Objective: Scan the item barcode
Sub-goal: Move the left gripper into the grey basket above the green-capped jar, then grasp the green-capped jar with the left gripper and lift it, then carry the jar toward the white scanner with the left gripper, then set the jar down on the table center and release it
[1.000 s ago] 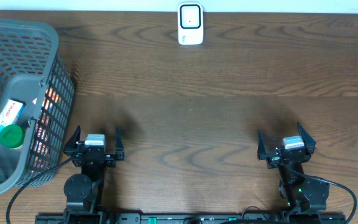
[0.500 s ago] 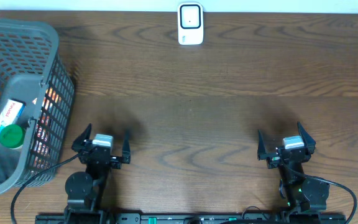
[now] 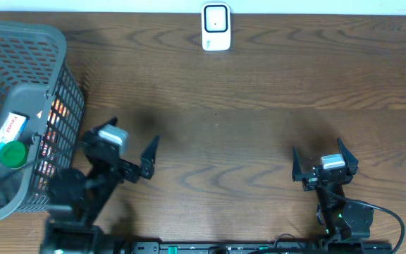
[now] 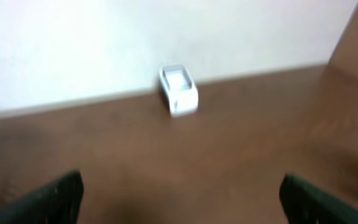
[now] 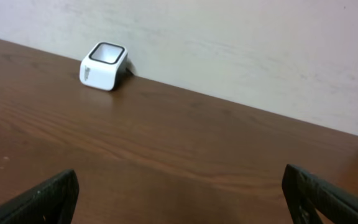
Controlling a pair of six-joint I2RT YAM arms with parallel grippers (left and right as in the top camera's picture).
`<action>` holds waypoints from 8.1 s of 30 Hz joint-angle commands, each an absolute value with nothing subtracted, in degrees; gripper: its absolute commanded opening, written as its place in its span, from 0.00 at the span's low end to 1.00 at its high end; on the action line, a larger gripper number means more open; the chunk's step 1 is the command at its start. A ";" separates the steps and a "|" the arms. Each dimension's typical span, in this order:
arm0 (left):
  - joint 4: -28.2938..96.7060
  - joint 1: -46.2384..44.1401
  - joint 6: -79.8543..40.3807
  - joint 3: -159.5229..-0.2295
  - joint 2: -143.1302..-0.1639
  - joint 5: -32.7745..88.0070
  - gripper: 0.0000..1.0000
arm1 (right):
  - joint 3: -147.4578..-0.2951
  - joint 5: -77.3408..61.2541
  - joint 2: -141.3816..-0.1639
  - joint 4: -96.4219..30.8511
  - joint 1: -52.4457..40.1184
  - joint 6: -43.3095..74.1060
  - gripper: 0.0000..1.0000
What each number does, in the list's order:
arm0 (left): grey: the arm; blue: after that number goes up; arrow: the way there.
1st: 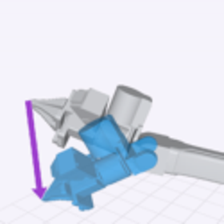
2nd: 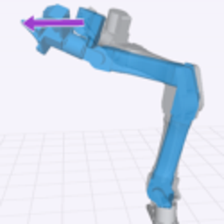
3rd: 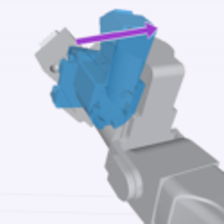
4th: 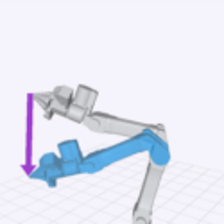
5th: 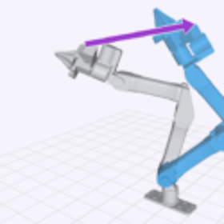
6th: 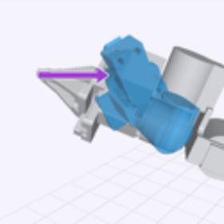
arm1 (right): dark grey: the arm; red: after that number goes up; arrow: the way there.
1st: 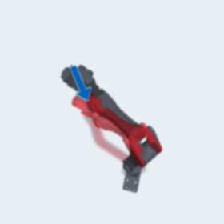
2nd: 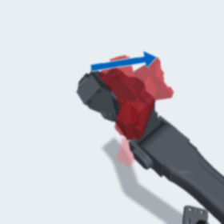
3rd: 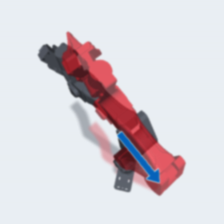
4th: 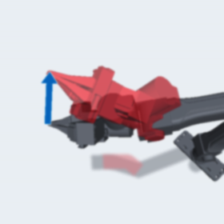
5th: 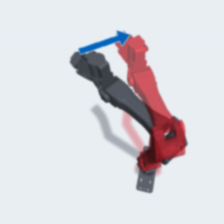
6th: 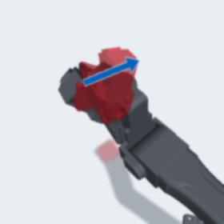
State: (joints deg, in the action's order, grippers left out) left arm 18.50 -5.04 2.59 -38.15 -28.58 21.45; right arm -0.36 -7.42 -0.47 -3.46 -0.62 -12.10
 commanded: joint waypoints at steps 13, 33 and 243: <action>47.81 -4.99 -9.15 -75.57 -42.61 3.79 1.00 | -0.32 -6.92 -0.34 -3.70 -1.17 -11.18 0.99; 77.28 25.04 -30.00 -115.63 -79.20 -17.52 1.00 | -0.32 -6.94 -0.32 -3.70 -1.17 -11.18 0.99; 48.21 -26.79 -28.95 -82.41 -92.38 -4.19 1.00 | -0.32 -6.94 -0.34 -3.70 -1.17 -11.18 0.99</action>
State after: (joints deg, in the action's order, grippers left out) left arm 47.92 -26.83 -38.20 -78.39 -100.88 -7.46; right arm -0.36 -7.14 -0.49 -3.46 -0.62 -12.10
